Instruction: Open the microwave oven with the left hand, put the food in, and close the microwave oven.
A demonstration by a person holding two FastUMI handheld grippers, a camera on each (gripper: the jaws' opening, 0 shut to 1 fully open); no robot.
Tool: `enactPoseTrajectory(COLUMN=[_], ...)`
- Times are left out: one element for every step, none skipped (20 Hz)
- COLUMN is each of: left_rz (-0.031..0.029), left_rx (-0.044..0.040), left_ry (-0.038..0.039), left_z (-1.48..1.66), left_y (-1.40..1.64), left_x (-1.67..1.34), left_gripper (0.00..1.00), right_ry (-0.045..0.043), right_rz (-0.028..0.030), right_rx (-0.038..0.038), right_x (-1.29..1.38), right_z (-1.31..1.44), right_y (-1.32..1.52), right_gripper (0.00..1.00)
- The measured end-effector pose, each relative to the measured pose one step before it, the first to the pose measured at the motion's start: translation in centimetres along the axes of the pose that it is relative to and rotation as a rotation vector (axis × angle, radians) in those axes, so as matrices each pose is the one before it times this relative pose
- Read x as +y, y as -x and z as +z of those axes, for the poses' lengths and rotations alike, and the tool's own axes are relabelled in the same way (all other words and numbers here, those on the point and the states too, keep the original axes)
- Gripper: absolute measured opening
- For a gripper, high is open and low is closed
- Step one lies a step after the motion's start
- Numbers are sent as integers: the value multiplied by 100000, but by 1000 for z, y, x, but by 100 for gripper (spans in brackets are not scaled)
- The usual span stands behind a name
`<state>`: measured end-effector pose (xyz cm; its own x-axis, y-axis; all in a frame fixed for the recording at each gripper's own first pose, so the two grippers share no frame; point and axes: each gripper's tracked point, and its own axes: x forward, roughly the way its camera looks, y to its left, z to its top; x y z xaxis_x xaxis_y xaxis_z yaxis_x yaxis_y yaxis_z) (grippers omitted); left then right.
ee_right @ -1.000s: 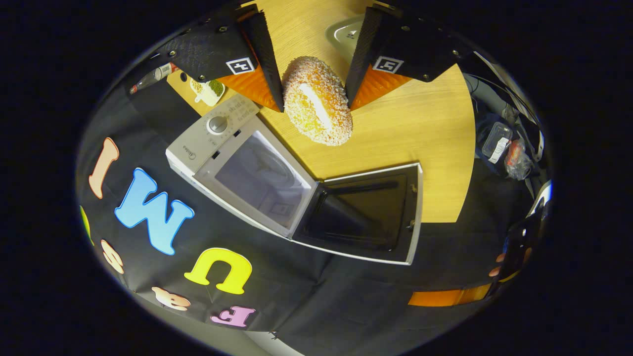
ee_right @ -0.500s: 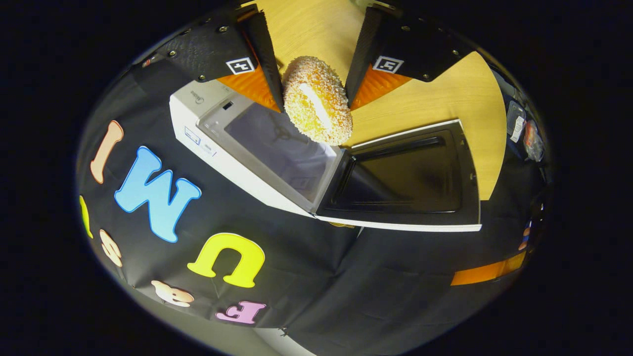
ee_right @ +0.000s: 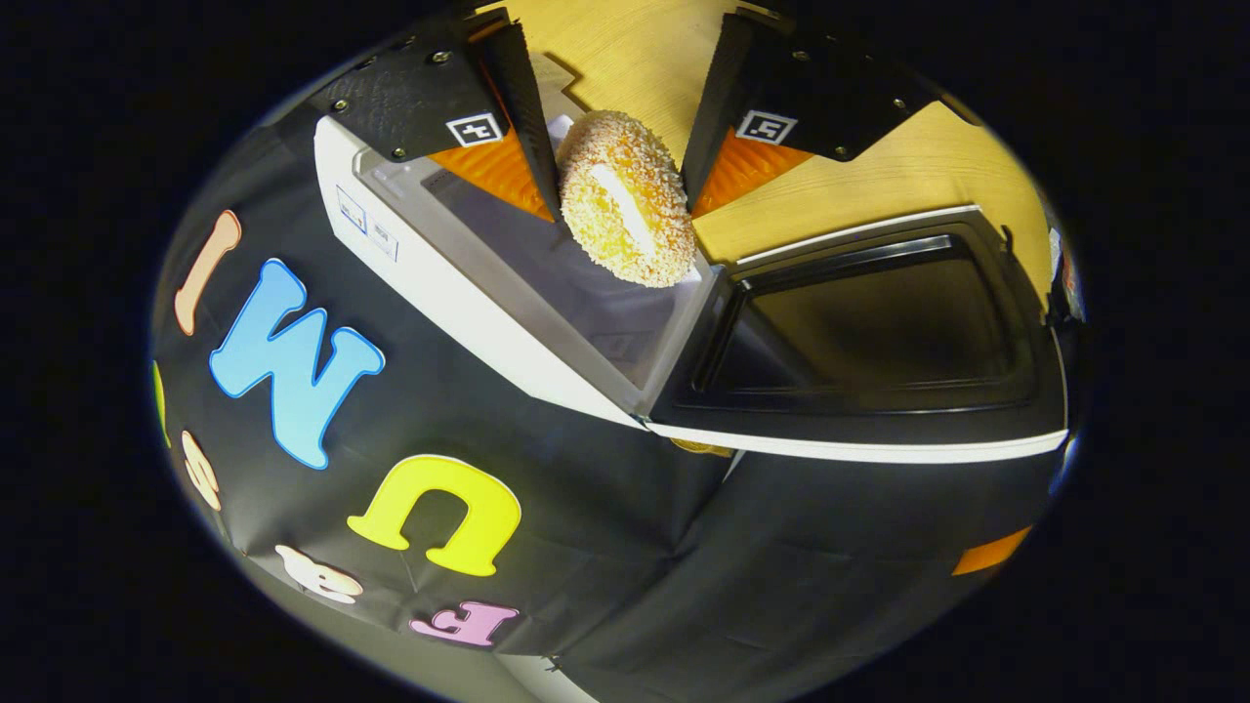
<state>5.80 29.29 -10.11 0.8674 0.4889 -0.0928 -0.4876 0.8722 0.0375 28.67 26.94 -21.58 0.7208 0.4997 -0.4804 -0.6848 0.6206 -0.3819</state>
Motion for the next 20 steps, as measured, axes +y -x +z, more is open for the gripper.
enactPoseTrajectory(left_rz=[633, 601, 420, 264, 332, 542, 422, 195, 96, -55, 25, 244, 82, -23, -101, -335, -356, -101, -210, -82], left_rx=[432, 390, 366, 444, 498, 562, 262, 251, 223, 477, 638, 448, 166, -87, 379, 641, 684, 857, 576, 258], left_ry=[258, 24, -19, -156, -357, -449, -110, 165, 308, 379, 176, -107, -88, -27, -27, 15, -236, -499, -361, -331], left_z=[-456, -242, -119, -137, -256, -190, -215, -104, -175, -291, -368, -185, -192, -53, -239, -217, -306, -353, -317, -248], left_y=[-321, -147, -113, -37, -32, -156, -305, -346, -350, -439, -504, -442, -462, -331, -254, -228, -266, -329, -415, -303], left_x=[415, 319, 411, 289, 287, 383, 228, 243, 121, -3, 97, 82, 147, -4, -67, -68, -54, 9, -82, -71], left_gripper=[96, 96, 96, 96, 96, 96, 96, 96, 96, 96, 96, 95, 94, 96, 96, 95, 94, 93, 96, 96], right_ry=[-336, 2, -93, 157, 479, 803, 580, 10, -405, -72, 607, 1178, 1743, 1827, 1268, 896, 1009, 820, 176, -353], right_rz=[-1073, -760, -689, -270, -814, -858, -381, 49, -146, -620, -1025, -1259, -1554, -1259, -263, 80, -551, -1092, -106, 315], right_rx=[877, 707, 711, 418, 428, 672, 612, 120, 78, 509, 451, 643, 464, 434, 389, 132, 145, 759, 601, 788], right_x=[-275, -213, -161, -134, -245, -198, -164, 37, 5, -71, -77, -154, -100, -198, 170, 168, 55, -89, 127, 229], right_z=[-250, -311, -263, -193, -391, -270, -312, -225, -273, -287, -159, -227, -342, -225, -296, -115, -137, -143, -146, -173], right_y=[-1126, -1068, -1117, -844, -869, -783, -992, -810, -847, -786, -742, -732, -784, -606, -666, -597, -609, -460, -335, -276], right_gripper=[72, 72, 72, 72, 72, 72, 72, 72, 72, 72, 72, 72, 72, 72, 72, 72, 72, 73, 74, 76])
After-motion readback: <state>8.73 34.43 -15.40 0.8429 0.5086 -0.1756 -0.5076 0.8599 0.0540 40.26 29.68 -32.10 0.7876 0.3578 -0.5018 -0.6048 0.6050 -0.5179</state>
